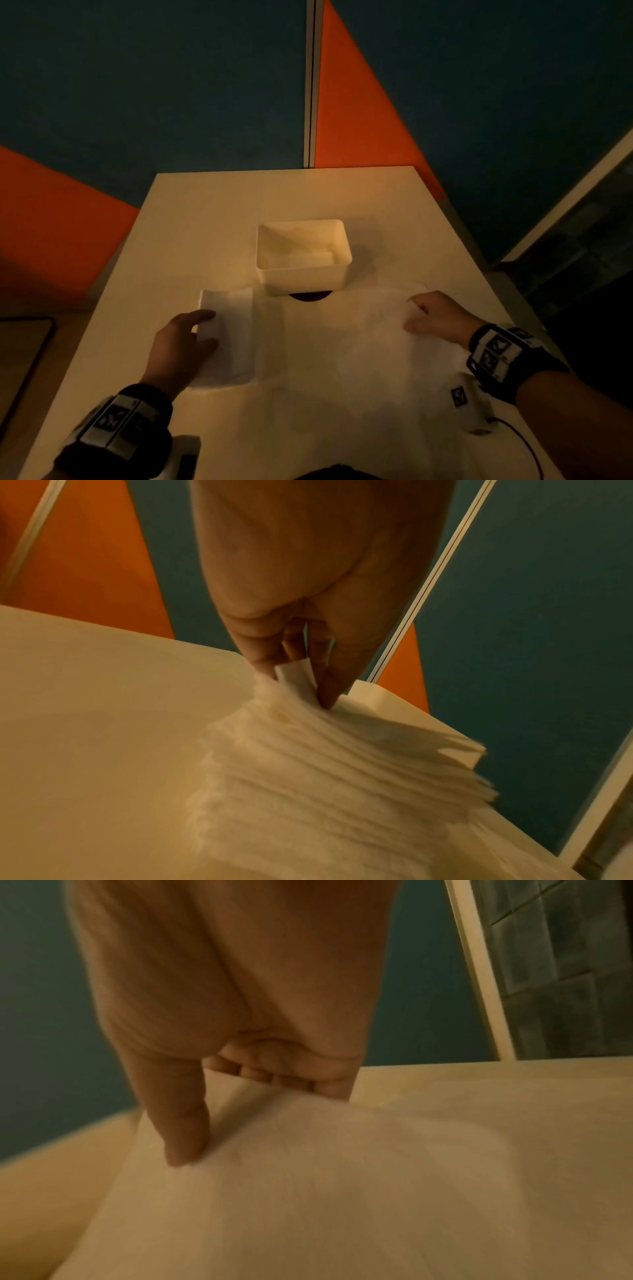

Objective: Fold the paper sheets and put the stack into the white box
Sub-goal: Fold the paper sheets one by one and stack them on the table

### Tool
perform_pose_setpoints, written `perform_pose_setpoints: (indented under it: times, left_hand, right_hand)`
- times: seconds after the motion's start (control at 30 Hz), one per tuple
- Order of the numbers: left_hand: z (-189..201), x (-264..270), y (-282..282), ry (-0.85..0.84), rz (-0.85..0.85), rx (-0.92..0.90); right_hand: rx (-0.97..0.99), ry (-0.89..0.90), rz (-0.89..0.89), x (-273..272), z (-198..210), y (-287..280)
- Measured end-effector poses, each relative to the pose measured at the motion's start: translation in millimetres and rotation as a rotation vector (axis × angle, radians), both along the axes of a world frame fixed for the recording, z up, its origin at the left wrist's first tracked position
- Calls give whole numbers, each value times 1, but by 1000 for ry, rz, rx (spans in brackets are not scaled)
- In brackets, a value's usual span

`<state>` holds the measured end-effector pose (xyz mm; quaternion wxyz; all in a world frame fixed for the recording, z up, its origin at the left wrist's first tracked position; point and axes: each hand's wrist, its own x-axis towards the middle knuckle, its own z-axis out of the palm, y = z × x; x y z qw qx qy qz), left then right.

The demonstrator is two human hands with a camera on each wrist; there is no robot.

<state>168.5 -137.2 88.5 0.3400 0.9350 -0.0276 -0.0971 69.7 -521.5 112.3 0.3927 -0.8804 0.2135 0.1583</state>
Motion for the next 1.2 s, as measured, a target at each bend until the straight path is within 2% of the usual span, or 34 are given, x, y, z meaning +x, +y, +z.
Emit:
perform_pose_setpoints:
  times: [0.13,0.17,0.2,0.27,0.33,0.37,0.53,0.6,0.67,0.8,0.9,1.03,1.2]
  left_hand:
    - [1,1,-5,-120,-86,256]
    - [5,-1,-11,-168,-120,268]
    - [11,-3,-18,-227,-184,222]
    - [29,-10,-35,-285,-411,-32]
    - [47,-16,-54,-181,-622,-336]
    - [54,-18,-64,-114,-669,-429]
    - [70,-19,-100,249,-742,-513]
    - [76,-20,-107,328,-729,-568]
    - [77,-20,-109,342,-628,-578]
    - [80,-19,-109,384,-397,-717]
    - [81,-18,-111,385,-288,-844]
    - [79,-18,-114,390,-226,-895]
    - [77,-18,-116,324,-210,-947]
  right_hand:
    - [109,-145,-29,2,24,16]
    - [124,-176,-25,3,31,21]
    - [127,-202,-6,4,37,26]
    - [107,-237,57,6,51,37]
    - [111,-249,115,9,63,49]
    - [123,-246,143,11,70,55]
    - [250,-272,256,15,100,78]
    - [268,-303,237,17,109,79]
    - [286,-366,176,19,112,75]
    - [359,-484,-84,20,104,64]
    - [537,-474,-251,13,92,63]
    - [713,-423,-285,4,73,74]
    - [762,-431,-314,2,59,79]
